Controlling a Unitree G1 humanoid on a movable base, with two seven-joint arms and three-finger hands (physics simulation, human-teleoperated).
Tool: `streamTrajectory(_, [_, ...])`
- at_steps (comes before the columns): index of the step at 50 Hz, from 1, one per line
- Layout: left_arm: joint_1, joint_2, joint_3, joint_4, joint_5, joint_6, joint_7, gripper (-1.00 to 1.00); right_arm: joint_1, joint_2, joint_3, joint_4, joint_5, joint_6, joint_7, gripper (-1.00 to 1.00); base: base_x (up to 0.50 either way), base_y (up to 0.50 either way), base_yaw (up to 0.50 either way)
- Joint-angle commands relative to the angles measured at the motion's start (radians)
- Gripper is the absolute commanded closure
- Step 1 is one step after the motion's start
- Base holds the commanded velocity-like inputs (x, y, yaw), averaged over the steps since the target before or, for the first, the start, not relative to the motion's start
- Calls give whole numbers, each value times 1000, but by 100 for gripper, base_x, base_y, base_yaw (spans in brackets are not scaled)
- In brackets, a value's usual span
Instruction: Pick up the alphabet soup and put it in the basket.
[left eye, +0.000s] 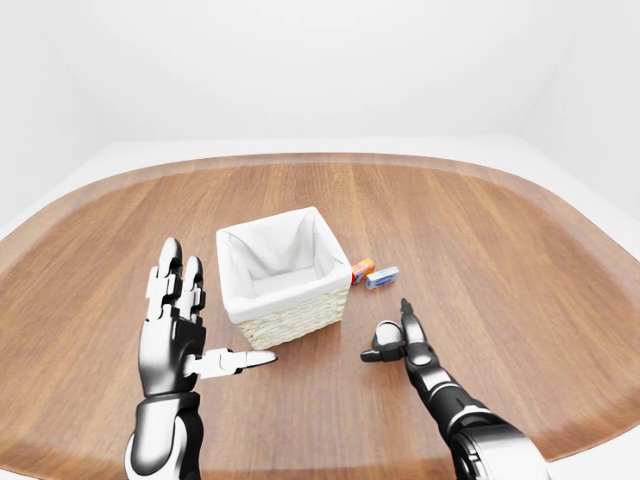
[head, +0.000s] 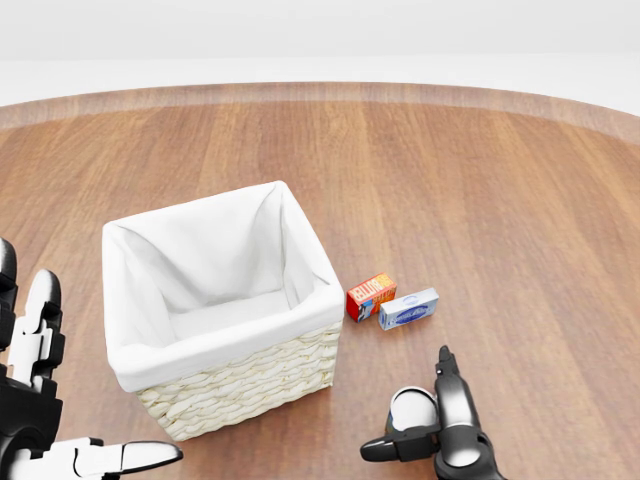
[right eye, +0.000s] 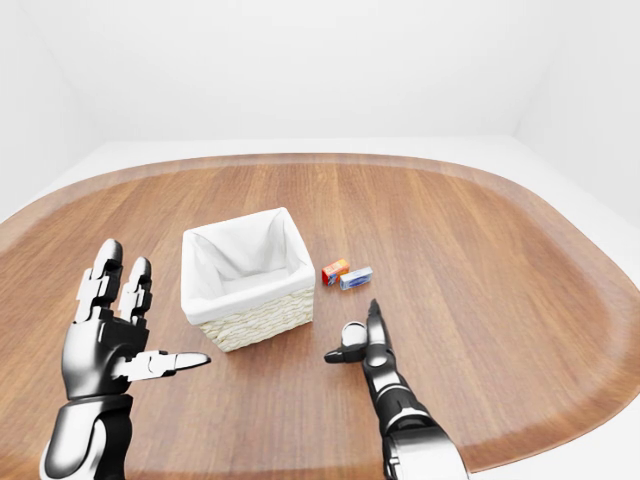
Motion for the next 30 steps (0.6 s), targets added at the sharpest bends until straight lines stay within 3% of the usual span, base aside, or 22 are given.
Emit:
streamTrajectory(1, [6,-2,3,-7,-4,0,-5,-100,22,-6,-22,116,-31,0,-160,-100,0,0,0])
streamTrajectory(30, [7,-4,2,-13,-5,1,-7,-100,37,14,-16,123,-67,0,-118,-100,0,0,0])
